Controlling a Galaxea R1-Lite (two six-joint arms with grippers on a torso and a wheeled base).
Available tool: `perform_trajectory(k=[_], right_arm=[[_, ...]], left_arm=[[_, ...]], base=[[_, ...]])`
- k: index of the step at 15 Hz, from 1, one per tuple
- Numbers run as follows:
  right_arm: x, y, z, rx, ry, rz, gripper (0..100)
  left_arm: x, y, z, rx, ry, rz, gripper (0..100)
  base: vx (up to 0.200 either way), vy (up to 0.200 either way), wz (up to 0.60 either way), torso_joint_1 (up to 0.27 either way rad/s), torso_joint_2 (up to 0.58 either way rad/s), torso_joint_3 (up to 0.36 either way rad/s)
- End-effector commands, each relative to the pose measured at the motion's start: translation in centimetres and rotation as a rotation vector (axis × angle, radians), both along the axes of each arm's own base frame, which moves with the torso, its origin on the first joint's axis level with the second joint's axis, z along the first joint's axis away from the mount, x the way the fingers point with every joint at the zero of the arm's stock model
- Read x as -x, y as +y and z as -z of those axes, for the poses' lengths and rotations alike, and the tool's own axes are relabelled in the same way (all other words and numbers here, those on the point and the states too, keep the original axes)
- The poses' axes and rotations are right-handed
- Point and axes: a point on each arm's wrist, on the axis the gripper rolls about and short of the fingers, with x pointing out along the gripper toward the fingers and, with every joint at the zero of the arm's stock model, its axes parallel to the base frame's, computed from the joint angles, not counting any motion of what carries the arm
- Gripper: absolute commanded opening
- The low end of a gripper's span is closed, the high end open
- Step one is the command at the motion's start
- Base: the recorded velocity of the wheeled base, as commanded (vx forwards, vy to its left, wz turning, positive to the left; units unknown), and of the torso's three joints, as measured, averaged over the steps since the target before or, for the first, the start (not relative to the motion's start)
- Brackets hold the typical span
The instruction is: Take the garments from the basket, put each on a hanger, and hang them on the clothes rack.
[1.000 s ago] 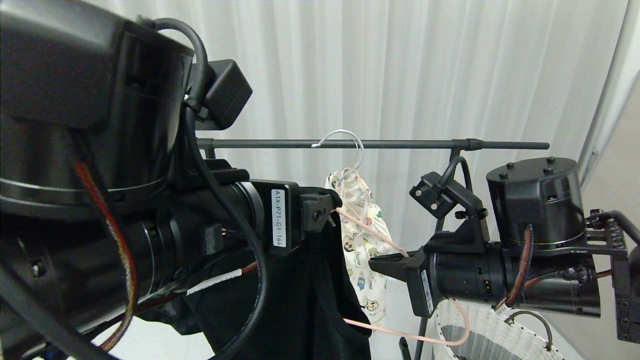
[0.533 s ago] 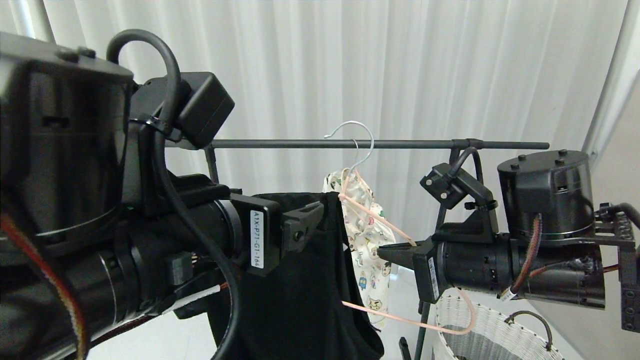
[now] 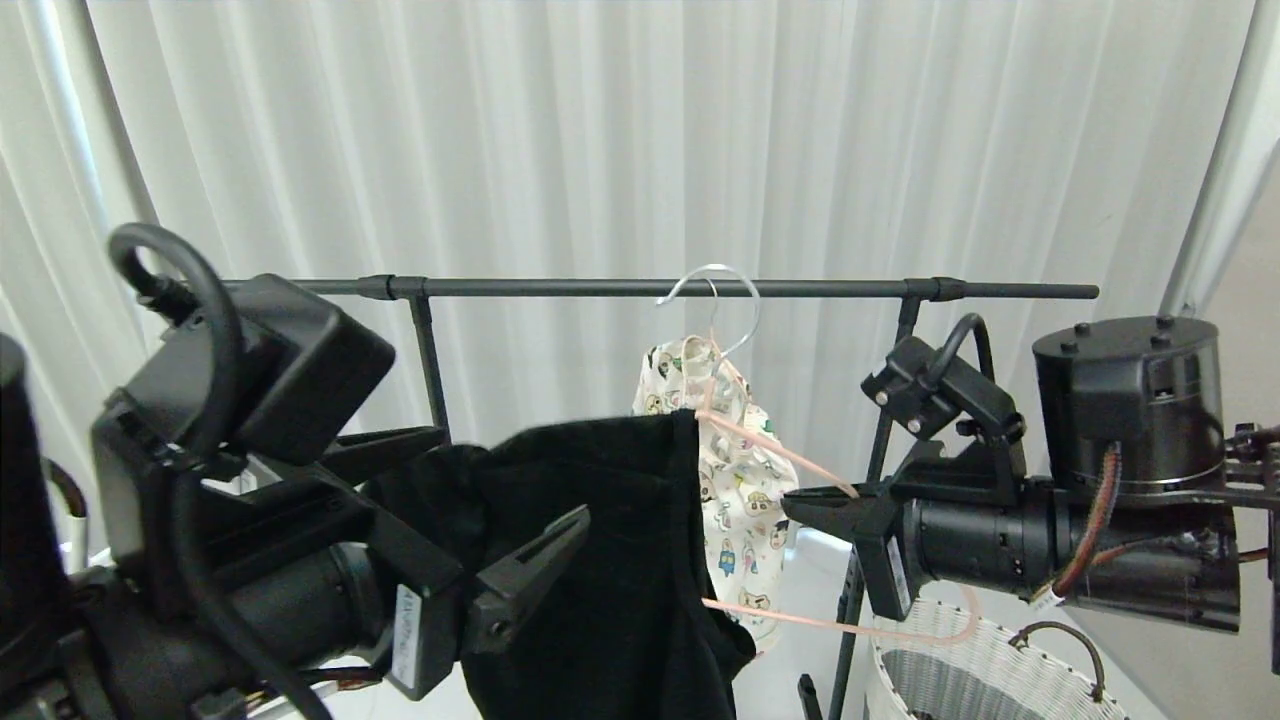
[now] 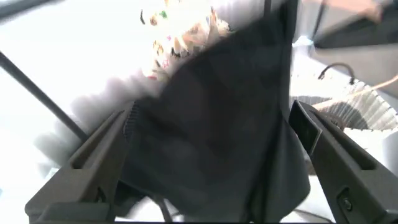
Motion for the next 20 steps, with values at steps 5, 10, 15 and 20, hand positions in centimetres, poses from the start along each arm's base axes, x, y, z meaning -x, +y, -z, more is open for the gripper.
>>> perform_trajectory(k=[5, 10, 15, 20], right_arm=[[3.5, -3.4, 1.7, 0.034, -0.103, -0.117, 0], [4.7, -4.3, 2.1, 0.074, -0.222, -0.174, 0], [5.6, -3.7, 1.8, 0.062, -0.238, -0.222, 0], [5.6, -3.7, 1.5, 0.051, -0.265, -0.221, 0]], left_arm=[[2.0, 2.2, 1.8, 0.020, 0.076, 0.348, 100], [0.7, -0.1, 3.3, -0.035, 0.133, 0.551, 100], [-0.3, -2.0, 5.3, -0.098, 0.176, 0.573, 100], [-0.1, -1.8, 6.1, -0.126, 0.194, 0.581, 0]], base=[[0.000, 0.000, 0.00, 0.000, 0.00, 0.000], [0.000, 0.000, 0.00, 0.000, 0.00, 0.000], [0.000, 0.000, 0.00, 0.000, 0.00, 0.000], [0.000, 0.000, 0.00, 0.000, 0.00, 0.000]])
